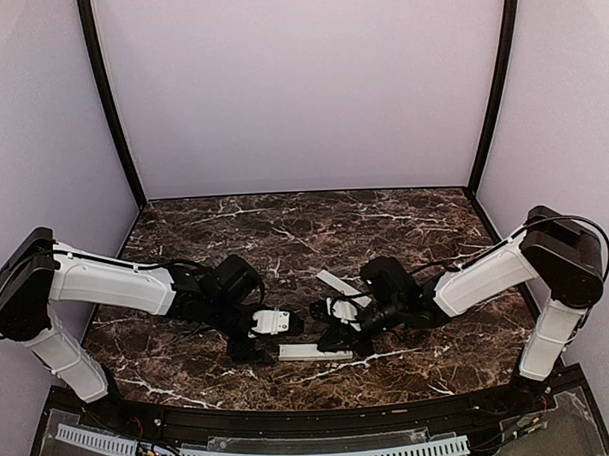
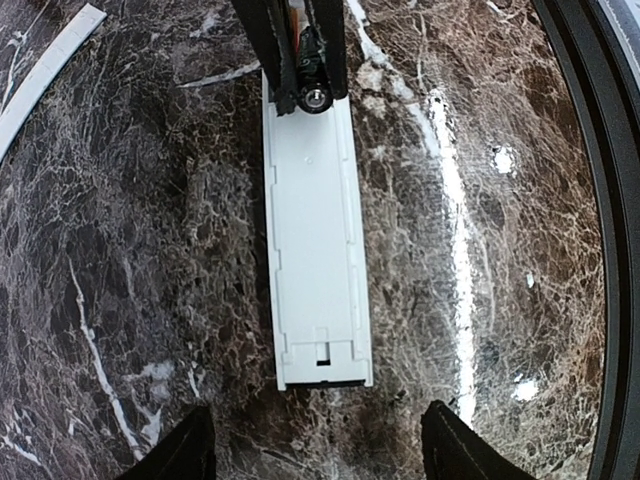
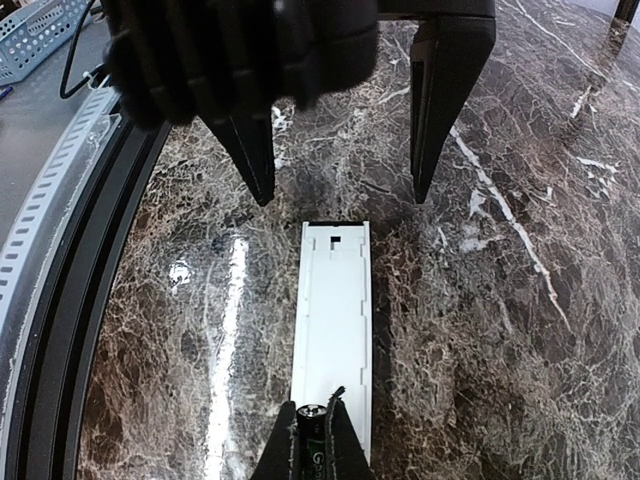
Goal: Load the batteries into the remote control
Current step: Place the battery in the battery compartment.
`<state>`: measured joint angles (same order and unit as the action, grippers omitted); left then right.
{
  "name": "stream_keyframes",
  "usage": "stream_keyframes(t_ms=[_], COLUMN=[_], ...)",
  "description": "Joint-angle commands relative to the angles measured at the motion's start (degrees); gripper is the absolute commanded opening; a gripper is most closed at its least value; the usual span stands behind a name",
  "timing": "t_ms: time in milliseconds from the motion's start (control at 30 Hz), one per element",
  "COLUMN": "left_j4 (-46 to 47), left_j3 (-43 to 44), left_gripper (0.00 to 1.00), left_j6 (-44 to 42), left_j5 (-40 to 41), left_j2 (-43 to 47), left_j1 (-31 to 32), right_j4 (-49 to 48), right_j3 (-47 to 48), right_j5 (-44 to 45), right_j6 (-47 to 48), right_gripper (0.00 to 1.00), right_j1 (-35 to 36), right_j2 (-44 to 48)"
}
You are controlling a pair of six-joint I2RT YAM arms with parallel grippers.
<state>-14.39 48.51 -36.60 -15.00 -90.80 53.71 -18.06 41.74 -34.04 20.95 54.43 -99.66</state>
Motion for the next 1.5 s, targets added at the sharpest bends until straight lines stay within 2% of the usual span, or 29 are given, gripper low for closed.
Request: stream_keyframes(t_ms=[0, 233, 533, 733, 1033, 1267, 1467], left_j4=[-0.84, -1.67, -1.81, -1.91, -2.19, -2.06, -2.42], left_j3=[1.29, 1.85, 2.11, 2.03, 2.5, 3.66, 5.09], left_gripper=[0.7, 0.7, 0.7, 0.7, 0.7, 0.79, 0.8], left_j6=[0.61, 0.21, -0.08, -0.18, -0.42, 0.63, 1.18], left_j5=[-0.23, 0.02, 0.64, 0.58, 0.81, -0.24, -0.94], left_j2=[-1.1, -0.97, -1.08, -1.11, -1.71, -3.89, -5.65], left_j1=[-0.17, -0.2, -0.18, -0.19, -0.19, -0.18, -0.05], right_j4=[-1.5, -0.3, 6.15, 8.16, 10.78, 14.92, 16.64], right_j3=[-1.02, -1.58, 0.07, -0.03, 1.15, 3.15, 3.92], right_j5=[0.57, 2.4, 5.51, 7.22, 7.87, 7.14, 7.12], right_j6=[0.79, 1.81, 4.62, 5.19, 5.84, 7.07, 7.53], right_gripper=[0.0, 0.0, 0.0, 0.1, 0.19, 0.31, 0.36], right_j1=[0.78, 1.11, 1.48, 1.51, 1.59, 1.7, 1.73], right_j2=[-0.63, -0.55, -0.01, 1.47, 1.65, 3.42, 5.14])
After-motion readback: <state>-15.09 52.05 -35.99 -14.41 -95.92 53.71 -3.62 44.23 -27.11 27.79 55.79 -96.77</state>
